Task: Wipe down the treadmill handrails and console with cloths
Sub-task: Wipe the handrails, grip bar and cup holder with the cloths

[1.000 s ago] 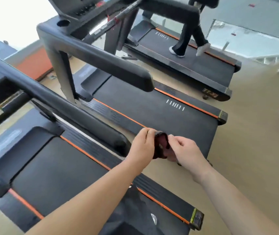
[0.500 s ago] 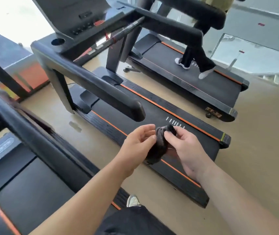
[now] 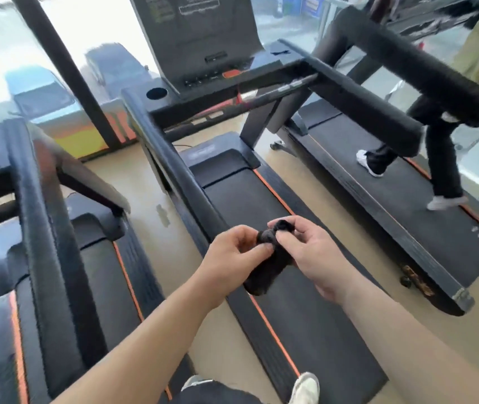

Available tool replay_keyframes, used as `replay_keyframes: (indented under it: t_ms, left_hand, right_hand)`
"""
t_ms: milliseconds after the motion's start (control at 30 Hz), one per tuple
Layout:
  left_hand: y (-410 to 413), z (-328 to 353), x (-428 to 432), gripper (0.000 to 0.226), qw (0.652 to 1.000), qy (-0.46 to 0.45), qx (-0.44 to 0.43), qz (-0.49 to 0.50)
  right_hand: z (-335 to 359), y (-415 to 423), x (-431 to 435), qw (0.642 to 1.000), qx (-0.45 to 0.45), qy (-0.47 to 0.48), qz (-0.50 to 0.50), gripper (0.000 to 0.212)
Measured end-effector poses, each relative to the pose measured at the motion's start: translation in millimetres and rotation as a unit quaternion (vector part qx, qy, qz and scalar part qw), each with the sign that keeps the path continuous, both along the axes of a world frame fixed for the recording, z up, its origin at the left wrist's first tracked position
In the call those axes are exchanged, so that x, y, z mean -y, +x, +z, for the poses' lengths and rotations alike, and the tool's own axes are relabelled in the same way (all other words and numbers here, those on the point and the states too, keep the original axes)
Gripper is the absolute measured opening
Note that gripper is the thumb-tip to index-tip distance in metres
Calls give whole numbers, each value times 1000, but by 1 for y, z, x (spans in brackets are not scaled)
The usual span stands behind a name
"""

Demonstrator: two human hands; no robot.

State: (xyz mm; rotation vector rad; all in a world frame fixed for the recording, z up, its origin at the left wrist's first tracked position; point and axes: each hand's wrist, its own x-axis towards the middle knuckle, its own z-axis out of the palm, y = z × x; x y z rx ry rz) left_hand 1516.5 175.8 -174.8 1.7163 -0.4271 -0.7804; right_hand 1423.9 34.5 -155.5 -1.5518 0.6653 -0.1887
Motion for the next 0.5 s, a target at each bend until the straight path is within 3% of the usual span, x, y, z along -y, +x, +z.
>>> replay_keyframes:
  t_ms: [200, 367, 500]
  left_hand:
    - [-10, 4, 43, 18, 990, 38, 10, 139]
    - [0, -6, 40, 24, 964, 91, 140, 208]
    - [33, -19, 30, 20, 946, 136, 185, 230]
  right_hand:
    - [-6, 30, 79, 989, -18, -32, 142, 1]
    - [-5, 78, 106, 948, -37, -5, 317, 11]
    - [-23, 131, 110, 930, -46, 2, 366, 36]
